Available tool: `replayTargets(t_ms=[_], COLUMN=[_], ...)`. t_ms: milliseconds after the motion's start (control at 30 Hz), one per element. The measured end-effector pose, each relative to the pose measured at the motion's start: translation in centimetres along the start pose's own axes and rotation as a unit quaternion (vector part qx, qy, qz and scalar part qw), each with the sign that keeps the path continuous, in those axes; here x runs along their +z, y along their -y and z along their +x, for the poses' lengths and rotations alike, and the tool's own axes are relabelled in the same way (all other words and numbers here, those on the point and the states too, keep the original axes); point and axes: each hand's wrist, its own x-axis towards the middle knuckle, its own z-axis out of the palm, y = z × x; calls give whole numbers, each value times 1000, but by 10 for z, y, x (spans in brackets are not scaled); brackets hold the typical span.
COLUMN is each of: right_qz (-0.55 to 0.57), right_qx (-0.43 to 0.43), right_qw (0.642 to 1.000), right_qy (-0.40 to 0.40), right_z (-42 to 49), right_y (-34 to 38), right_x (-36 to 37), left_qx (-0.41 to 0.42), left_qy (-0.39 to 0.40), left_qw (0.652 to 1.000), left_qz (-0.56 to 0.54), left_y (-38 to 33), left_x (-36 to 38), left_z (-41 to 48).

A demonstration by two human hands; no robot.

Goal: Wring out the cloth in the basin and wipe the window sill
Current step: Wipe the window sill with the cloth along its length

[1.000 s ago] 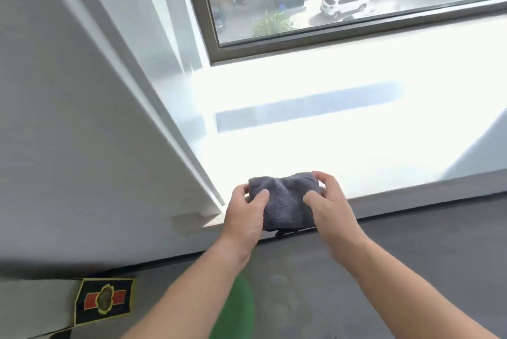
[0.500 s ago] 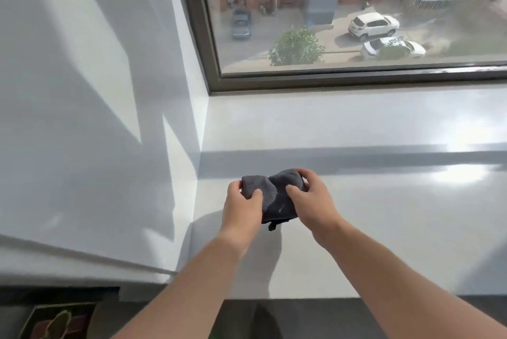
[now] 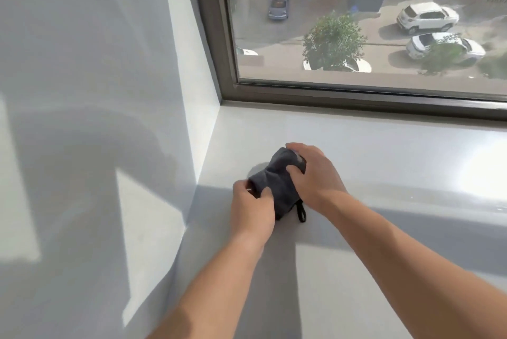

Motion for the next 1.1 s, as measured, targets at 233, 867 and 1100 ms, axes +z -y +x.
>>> replayTargets(t_ms=[233,867,1100], right_qz=[-188,-317,-382], right_qx=[-75,-239,-129], right_qw=[979,914,915], right_qy=[-17,81,18], right_z=[2,150,119], right_y=[-6,47,-21], right_x=[13,102,29], left_qx=[100,253,251], left_qy=[-37,-73,-61], left_qw=[973,796,803], left_qz=[203,545,537], left_y=[-2,45,42], left_x=[-3,-31,-35], left_z=[21,65,57])
